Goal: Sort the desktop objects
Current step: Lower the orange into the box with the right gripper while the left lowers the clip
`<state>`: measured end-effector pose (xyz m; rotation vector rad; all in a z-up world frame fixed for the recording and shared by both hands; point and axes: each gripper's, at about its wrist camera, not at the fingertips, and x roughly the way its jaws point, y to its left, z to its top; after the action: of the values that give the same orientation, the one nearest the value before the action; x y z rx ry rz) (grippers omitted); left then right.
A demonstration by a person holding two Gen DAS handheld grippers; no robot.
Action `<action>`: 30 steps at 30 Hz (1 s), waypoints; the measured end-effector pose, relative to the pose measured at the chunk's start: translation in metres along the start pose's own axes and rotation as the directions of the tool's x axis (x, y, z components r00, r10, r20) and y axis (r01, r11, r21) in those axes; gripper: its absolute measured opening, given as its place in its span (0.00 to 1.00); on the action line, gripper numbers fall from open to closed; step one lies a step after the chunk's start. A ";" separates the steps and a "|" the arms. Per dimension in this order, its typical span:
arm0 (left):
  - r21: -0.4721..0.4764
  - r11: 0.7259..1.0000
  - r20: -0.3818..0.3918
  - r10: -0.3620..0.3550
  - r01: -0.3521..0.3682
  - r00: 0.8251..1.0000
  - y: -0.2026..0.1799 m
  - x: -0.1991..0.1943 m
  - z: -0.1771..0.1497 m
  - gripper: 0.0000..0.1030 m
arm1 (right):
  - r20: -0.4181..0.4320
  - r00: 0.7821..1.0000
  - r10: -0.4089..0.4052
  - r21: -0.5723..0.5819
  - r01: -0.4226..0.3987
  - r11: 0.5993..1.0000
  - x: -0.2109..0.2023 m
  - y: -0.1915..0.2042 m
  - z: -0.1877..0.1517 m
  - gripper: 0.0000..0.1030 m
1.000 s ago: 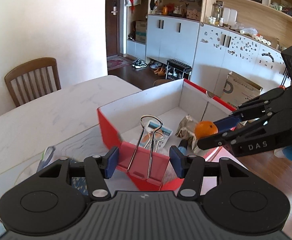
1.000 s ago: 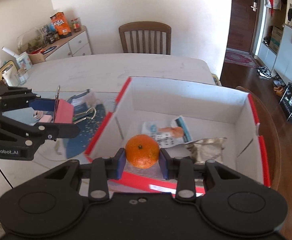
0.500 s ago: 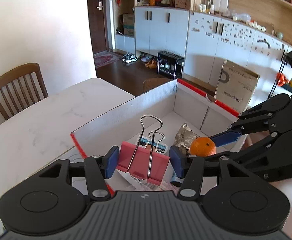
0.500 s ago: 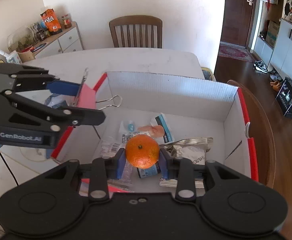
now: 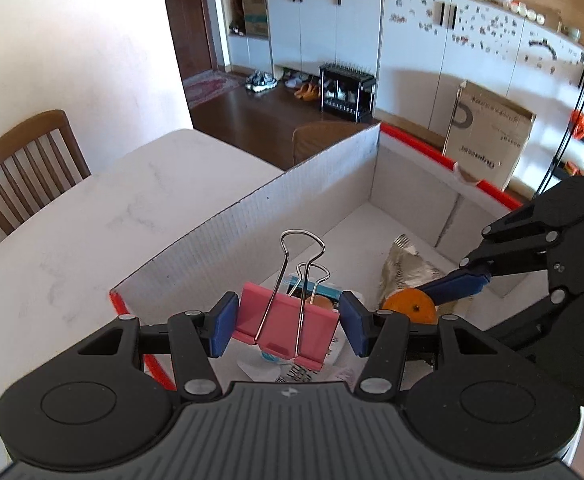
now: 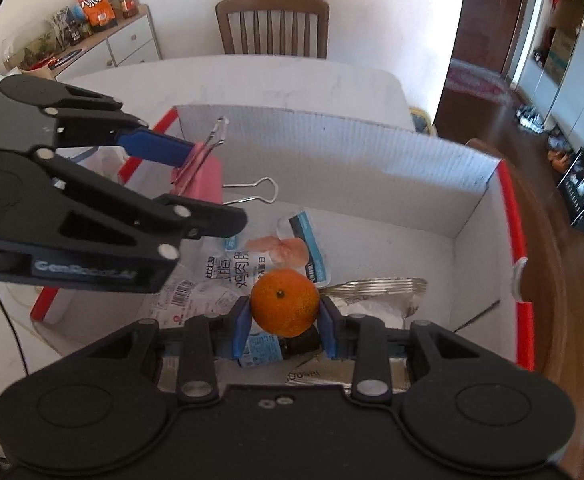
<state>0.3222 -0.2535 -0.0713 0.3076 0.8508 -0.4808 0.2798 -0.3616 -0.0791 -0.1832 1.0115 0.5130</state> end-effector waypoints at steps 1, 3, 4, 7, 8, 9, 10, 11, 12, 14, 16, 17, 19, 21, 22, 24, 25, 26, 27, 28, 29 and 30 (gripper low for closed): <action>0.004 1.000 -0.011 0.001 -0.001 1.000 0.000 0.004 0.001 0.52 | -0.007 1.000 0.002 0.004 -0.002 1.000 0.003 -0.001 0.001 0.33; 0.017 1.000 -0.032 0.004 -0.004 0.999 -0.001 0.013 0.003 0.52 | -0.024 1.000 0.003 0.002 -0.003 1.000 0.009 -0.001 0.004 0.33; 0.026 1.000 -0.040 0.008 -0.007 0.999 -0.001 0.016 0.004 0.52 | -0.030 1.000 0.005 0.000 -0.005 1.000 0.011 -0.001 0.004 0.33; 0.054 0.998 -0.058 0.019 -0.016 0.998 -0.002 0.025 0.006 0.52 | -0.060 0.998 0.013 -0.020 -0.014 1.000 0.020 0.001 0.006 0.33; 0.058 0.998 -0.064 0.018 -0.014 0.998 -0.002 0.027 0.007 0.52 | -0.068 0.998 0.010 -0.026 -0.012 1.000 0.023 0.001 0.007 0.33; 0.060 0.998 -0.070 0.014 -0.010 0.997 -0.002 0.030 0.009 0.52 | -0.076 0.997 0.005 -0.033 -0.007 0.999 0.025 0.002 0.008 0.33; 0.061 0.998 -0.076 0.013 -0.008 0.997 -0.002 0.033 0.010 0.52 | -0.083 0.997 0.002 -0.040 -0.006 0.999 0.027 0.003 0.008 0.33; 0.062 0.998 -0.084 0.013 -0.008 0.996 -0.002 0.036 0.011 0.52 | -0.089 0.996 0.002 -0.044 -0.006 0.999 0.029 0.003 0.009 0.33; 0.063 0.998 -0.096 0.011 -0.005 0.995 -0.002 0.039 0.012 0.52 | -0.093 0.996 0.001 -0.048 -0.006 0.999 0.031 0.004 0.009 0.33; 0.062 0.998 -0.118 0.009 -0.002 0.993 -0.002 0.046 0.014 0.53 | -0.104 0.995 0.000 -0.057 -0.006 0.998 0.035 0.006 0.010 0.33; 0.053 0.999 -0.141 0.002 0.005 0.990 -0.001 0.052 0.014 0.53 | -0.122 0.992 -0.006 -0.067 -0.003 0.998 0.039 0.007 0.011 0.33; 0.047 0.999 -0.152 -0.001 0.008 0.988 0.000 0.055 0.015 0.53 | -0.133 0.991 -0.011 -0.067 0.002 0.998 0.042 0.006 0.012 0.33; 0.042 0.999 -0.169 -0.006 0.013 0.986 0.001 0.060 0.014 0.53 | -0.146 0.989 -0.003 -0.059 -0.006 0.998 0.045 0.005 0.013 0.33; 0.038 0.999 -0.188 -0.015 0.022 0.982 0.002 0.064 0.013 0.53 | -0.152 0.988 0.004 -0.057 -0.013 0.998 0.046 0.005 0.014 0.33; 0.039 0.999 -0.195 -0.017 0.025 0.981 0.002 0.066 0.013 0.53 | -0.153 0.988 0.004 -0.060 -0.013 0.998 0.046 0.005 0.014 0.33; 0.043 0.999 -0.207 -0.020 0.030 0.978 0.003 0.068 0.012 0.53 | -0.162 0.987 0.003 -0.061 -0.013 0.998 0.046 0.006 0.014 0.33; 0.044 0.998 -0.215 -0.022 0.032 0.976 0.002 0.070 0.011 0.53 | -0.166 0.986 0.004 -0.058 -0.013 0.998 0.047 0.005 0.014 0.33; 0.047 0.998 -0.221 -0.023 0.034 0.975 0.002 0.071 0.011 0.53 | -0.172 0.985 0.005 -0.056 -0.015 0.998 0.047 0.005 0.014 0.33; 0.052 0.998 -0.227 -0.021 0.034 0.974 0.001 0.072 0.010 0.53 | -0.179 0.984 0.004 -0.054 -0.014 0.998 0.048 0.005 0.014 0.33; 0.058 0.998 -0.233 -0.022 0.036 0.972 0.000 0.073 0.009 0.53 | -0.182 0.983 0.002 -0.053 -0.012 0.999 0.049 0.005 0.014 0.33; 0.063 0.997 -0.238 -0.023 0.039 0.971 -0.001 0.073 0.009 0.53 | -0.184 0.983 0.002 -0.054 -0.012 0.998 0.049 0.005 0.014 0.33; 0.068 0.997 -0.245 -0.021 0.039 0.969 -0.001 0.073 0.009 0.53 | -0.189 0.982 0.000 -0.056 -0.010 0.998 0.049 0.005 0.014 0.34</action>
<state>0.3685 -0.2791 -0.1227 0.4272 1.0803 -0.5098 0.3090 -0.3358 -0.1125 -0.2845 1.1829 0.5367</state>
